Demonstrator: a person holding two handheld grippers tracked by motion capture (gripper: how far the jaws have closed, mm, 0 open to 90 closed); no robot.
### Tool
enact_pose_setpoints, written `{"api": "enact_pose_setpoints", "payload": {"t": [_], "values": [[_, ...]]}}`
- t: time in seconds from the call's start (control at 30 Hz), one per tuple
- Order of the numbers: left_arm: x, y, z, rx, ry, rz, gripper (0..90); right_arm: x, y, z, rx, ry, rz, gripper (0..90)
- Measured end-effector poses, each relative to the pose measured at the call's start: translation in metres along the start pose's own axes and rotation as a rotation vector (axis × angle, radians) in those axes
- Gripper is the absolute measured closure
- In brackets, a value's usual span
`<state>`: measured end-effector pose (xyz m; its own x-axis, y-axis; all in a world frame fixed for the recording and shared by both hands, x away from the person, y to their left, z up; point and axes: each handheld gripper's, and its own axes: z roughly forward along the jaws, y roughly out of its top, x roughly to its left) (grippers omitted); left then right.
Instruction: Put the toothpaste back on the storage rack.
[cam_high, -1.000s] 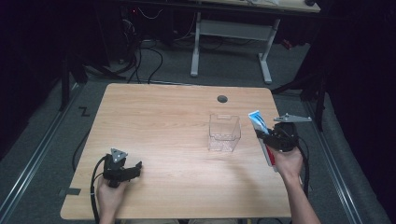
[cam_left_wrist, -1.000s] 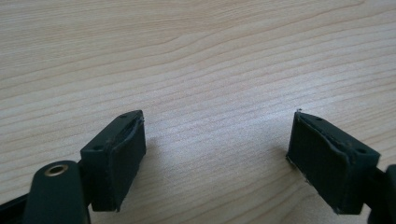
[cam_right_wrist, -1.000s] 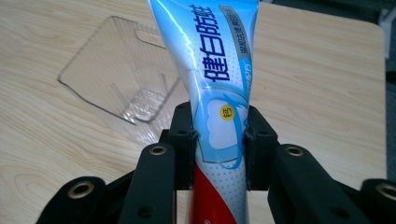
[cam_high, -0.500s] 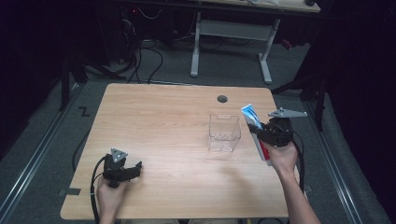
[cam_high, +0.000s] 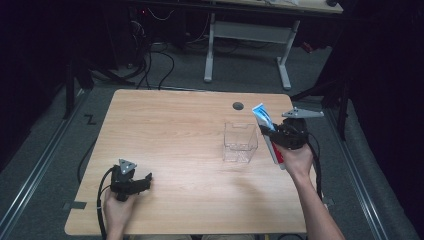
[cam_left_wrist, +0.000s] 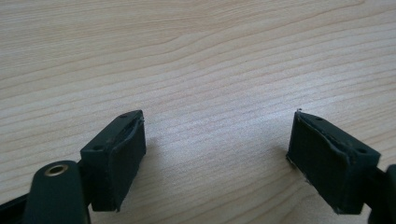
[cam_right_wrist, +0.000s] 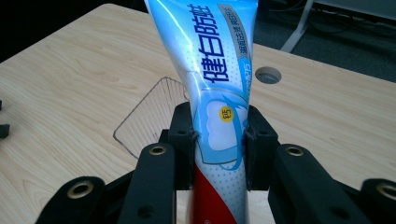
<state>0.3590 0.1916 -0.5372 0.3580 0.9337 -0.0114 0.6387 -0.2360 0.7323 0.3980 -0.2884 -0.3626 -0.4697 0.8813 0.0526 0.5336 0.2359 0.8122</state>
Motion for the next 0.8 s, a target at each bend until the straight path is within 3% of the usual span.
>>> {"api": "enact_pose_setpoints", "payload": {"t": [0.27,0.8], "values": [[0.000,0.000,0.000,0.000,0.000,0.000,19.1,0.002,0.015,0.007,-0.022,0.016,-0.012,69.6],[0.000,0.000,0.000,0.002,0.004,-0.005,18.5,0.014,0.041,0.027,-0.016,0.018,-0.047,69.5]]}}
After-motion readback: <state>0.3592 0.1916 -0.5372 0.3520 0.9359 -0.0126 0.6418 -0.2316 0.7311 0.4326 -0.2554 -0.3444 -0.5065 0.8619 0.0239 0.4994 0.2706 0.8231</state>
